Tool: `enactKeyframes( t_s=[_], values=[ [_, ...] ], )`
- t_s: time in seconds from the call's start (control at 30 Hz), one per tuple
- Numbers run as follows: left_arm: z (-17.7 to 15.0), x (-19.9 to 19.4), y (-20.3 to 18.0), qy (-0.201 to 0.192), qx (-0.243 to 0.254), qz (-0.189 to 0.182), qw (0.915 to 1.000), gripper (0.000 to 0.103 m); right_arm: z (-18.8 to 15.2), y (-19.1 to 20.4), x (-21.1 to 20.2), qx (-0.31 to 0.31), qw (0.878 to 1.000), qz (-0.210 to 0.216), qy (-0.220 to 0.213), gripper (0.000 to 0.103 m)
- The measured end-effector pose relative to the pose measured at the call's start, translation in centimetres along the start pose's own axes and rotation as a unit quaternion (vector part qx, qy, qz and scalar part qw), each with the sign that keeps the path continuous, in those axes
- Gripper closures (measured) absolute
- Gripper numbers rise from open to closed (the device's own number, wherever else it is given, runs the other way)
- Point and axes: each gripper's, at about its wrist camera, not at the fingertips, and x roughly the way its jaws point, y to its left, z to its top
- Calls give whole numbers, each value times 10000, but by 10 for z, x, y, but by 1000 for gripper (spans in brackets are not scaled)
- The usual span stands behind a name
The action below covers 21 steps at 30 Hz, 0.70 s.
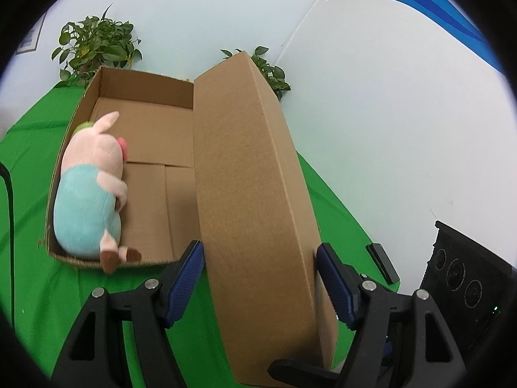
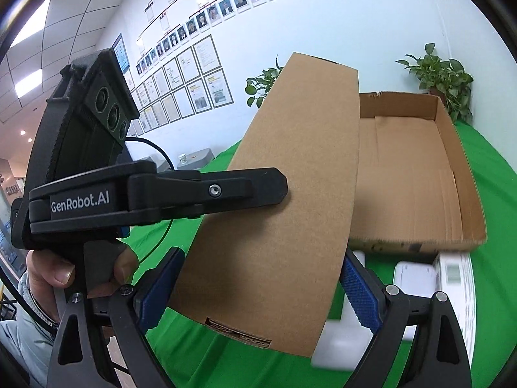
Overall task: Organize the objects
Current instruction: 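Lift the long brown box and carry it over the tray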
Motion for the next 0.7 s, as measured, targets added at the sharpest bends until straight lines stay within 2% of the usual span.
enactKeyframes(
  t_s=[0.2, 0.47, 0.6, 0.7],
  values=[
    [33, 4, 10, -186, -25, 37, 9998, 32, 43, -15, 23, -103, 9999, 68, -58, 12],
    [103, 11, 12, -535, 234, 251, 9980, 32, 117, -26, 48, -383, 9991, 37, -165, 12],
    [120, 21, 20, -524, 244, 315, 9978, 32, 144, -32, 60, -346, 9993, 73, -108, 12],
    [118, 29, 27, -418, 271, 455, 9977, 32, 152, -41, 73, -277, 9995, 174, -13, 12]
  ],
)
